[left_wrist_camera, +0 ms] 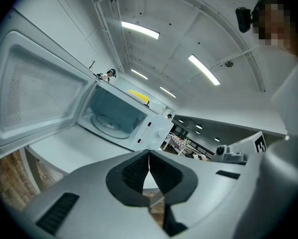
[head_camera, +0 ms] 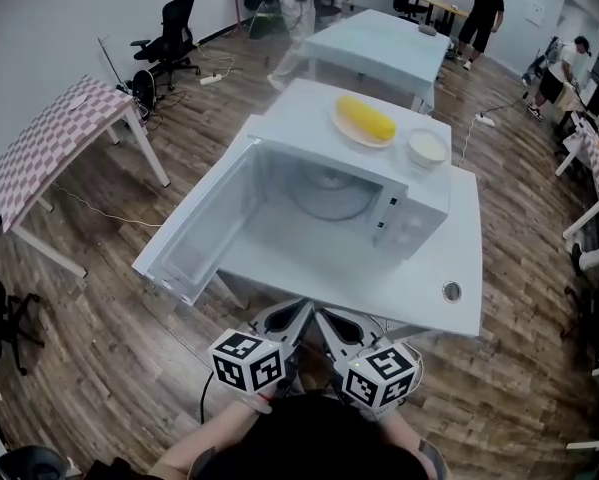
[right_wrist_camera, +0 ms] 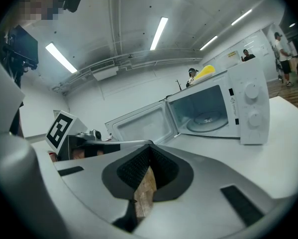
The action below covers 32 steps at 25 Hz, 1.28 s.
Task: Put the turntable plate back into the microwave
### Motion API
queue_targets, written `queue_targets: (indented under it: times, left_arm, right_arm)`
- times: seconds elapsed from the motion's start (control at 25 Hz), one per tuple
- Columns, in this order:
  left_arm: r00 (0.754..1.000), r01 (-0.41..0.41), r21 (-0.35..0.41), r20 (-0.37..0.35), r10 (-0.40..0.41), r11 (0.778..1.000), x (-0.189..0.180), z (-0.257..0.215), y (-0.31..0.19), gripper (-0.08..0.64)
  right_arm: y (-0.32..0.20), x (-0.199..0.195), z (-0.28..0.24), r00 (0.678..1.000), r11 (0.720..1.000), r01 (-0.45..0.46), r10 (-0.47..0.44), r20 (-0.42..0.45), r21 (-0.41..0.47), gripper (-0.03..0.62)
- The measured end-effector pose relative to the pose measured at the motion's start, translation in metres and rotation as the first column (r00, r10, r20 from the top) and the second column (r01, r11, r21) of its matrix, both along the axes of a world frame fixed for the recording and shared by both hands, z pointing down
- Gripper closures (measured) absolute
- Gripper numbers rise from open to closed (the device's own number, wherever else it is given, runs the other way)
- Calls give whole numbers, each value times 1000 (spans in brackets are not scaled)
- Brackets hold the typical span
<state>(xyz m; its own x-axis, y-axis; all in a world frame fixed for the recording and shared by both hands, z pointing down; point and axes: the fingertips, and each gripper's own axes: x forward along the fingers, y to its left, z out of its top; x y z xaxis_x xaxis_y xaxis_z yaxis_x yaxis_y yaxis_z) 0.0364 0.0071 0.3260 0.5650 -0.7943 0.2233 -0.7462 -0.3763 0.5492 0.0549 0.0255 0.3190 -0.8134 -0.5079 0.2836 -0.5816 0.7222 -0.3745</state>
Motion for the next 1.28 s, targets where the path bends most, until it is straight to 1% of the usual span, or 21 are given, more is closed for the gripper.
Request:
queue_targets:
  times: [0.24, 0.6, 0.92, 1.28]
  left_arm:
    - [1000, 6, 5, -1, -6, 1000, -4, 0, 3, 545]
    - [1000, -1, -8, 5, 1, 1000, 0, 4, 8, 545]
    - [1000, -9, -32, 1, 10, 999, 0, 12, 15, 546]
    - [1000, 13, -50, -5, -13, 999, -11, 19, 17, 546]
  right_arm:
    - [2, -3, 0, 1000, 1000, 4, -4, 6, 0, 572]
    - [7, 1, 4, 1000, 1000, -5, 5, 17, -20, 572]
    - [14, 0, 12, 1000, 998, -9, 10, 23, -63, 572]
    - [15, -10, 18, 1000, 996, 15, -14, 16, -86, 572]
